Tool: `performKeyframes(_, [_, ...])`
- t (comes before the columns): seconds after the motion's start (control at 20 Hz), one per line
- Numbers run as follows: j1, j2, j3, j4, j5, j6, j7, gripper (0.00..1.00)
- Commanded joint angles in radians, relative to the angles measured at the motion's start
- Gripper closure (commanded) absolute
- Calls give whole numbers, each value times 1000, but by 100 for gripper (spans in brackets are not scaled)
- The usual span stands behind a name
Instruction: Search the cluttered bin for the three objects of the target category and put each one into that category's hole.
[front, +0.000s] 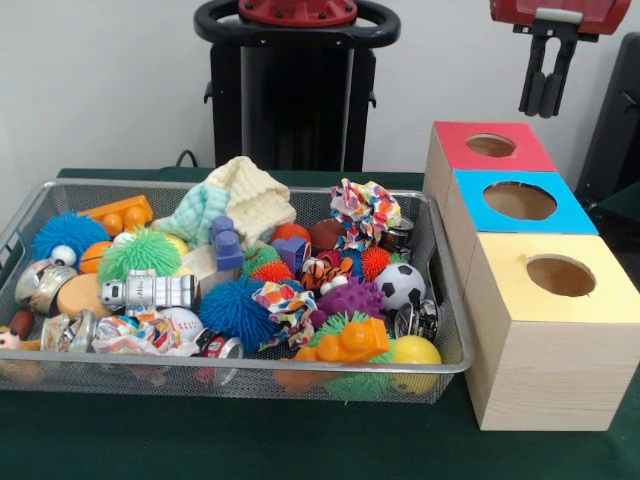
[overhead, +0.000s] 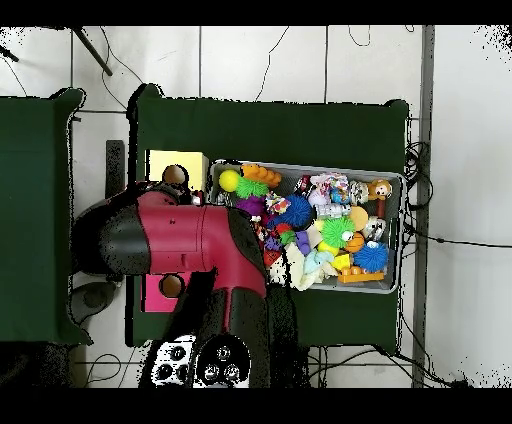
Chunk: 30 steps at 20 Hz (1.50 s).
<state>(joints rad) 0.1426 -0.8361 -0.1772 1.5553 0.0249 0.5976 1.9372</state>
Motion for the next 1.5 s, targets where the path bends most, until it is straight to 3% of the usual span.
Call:
performKeyframes(0.05, [-32,32,22,9,-31,34,91,100])
performKeyframes(1.5, [-33,46,26,-9,-18,86,96,100])
